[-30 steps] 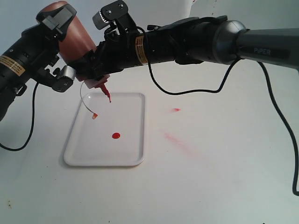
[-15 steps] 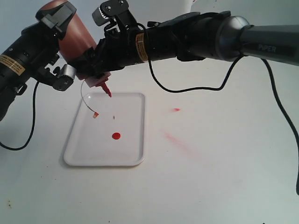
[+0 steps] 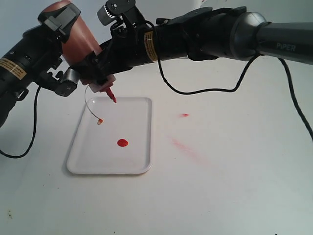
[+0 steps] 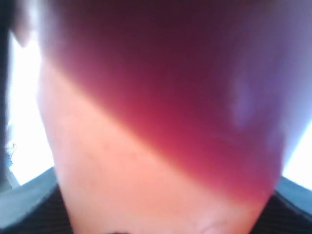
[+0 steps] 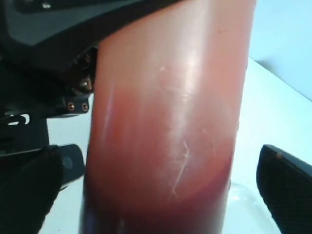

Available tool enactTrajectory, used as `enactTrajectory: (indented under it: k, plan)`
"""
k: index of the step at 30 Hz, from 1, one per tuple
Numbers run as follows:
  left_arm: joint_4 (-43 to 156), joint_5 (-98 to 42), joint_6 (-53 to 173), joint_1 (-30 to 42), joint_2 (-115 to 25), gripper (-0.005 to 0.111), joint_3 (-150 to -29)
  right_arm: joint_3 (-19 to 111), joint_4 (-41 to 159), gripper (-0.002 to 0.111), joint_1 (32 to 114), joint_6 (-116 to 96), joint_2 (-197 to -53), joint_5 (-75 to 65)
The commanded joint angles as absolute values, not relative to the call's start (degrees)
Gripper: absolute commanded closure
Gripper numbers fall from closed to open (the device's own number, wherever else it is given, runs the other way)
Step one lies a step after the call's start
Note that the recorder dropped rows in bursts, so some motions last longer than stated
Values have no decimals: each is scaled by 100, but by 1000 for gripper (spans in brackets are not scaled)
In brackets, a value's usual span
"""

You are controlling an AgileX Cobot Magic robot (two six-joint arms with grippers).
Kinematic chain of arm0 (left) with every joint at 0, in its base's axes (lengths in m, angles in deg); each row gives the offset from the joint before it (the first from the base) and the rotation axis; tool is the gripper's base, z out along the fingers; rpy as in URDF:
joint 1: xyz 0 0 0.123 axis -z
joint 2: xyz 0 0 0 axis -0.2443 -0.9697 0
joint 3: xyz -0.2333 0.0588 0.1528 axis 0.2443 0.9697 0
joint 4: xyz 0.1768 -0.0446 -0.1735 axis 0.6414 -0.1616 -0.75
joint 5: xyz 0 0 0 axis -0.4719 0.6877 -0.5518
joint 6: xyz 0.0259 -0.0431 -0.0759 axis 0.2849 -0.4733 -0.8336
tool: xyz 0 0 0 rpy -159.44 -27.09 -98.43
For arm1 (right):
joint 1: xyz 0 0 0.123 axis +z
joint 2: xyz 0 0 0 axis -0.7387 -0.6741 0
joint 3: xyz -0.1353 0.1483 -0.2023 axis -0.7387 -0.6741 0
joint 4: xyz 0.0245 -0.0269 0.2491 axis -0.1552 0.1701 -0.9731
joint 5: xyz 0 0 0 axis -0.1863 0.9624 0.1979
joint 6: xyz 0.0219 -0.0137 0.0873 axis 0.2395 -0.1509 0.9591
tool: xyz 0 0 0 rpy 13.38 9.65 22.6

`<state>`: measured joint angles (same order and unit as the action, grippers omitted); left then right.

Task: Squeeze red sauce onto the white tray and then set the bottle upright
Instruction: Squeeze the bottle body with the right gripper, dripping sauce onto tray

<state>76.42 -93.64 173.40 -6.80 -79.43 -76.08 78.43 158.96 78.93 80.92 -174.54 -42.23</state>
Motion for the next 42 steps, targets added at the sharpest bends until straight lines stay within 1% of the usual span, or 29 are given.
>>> enactTrajectory:
  k: [1,4,16,21,25,28,30,34,36,37,38,39,41,42]
  plan:
    - [7486,-9637,17266,-655,-7893,107,-7632,7880,15921,3,7899,7878,-17393,-4342]
    - [7486,-9637,17266,-655,-7893,107,-7632,7880,15921,3,7899,7653,-17393,-4040]
    - [7486,-9637,17266,-655,-7893,107,-7632,7880,15638,3,7911,7653,-17476,-4514]
    - [7486,-9637,17266,-655,-7893,107,-7632,7880,15638,3,7970,7664,-17546,-4174]
    - [7476,-9637,17266,-655,-7893,107,-7632,7880,15671,3,8055,7664,-17643,-4180]
    - [7478,-9649,17266,-655,-7893,107,-7632,7880,15671,5,8086,7664,-17652,-3958]
    - [7478,-9649,17266,-655,-7893,107,-7632,7880,15671,9,8086,7664,-17652,-3911]
    - [7478,-9649,17266,-655,-7893,107,-7632,7880,15761,22,8089,7553,-17652,-3944]
    - [7478,-9649,17266,-655,-7893,107,-7632,7880,15781,35,8089,7510,-17652,-3944]
    - [7478,-9649,17266,-655,-7893,107,-7632,7880,15781,43,8089,7510,-17652,-3944]
    - [7478,-9649,17266,-655,-7893,107,-7632,7880,15781,59,8089,7510,-17652,-3944]
    - [7478,-9649,17266,-655,-7893,107,-7632,7880,15781,71,8089,7510,-17652,-3944]
    - [7478,-9649,17266,-655,-7893,107,-7632,7880,15781,104,8089,7510,-17652,-3944]
    - [7478,-9649,17266,-655,-7893,107,-7632,7880,15759,108,8089,7536,-17652,-3934]
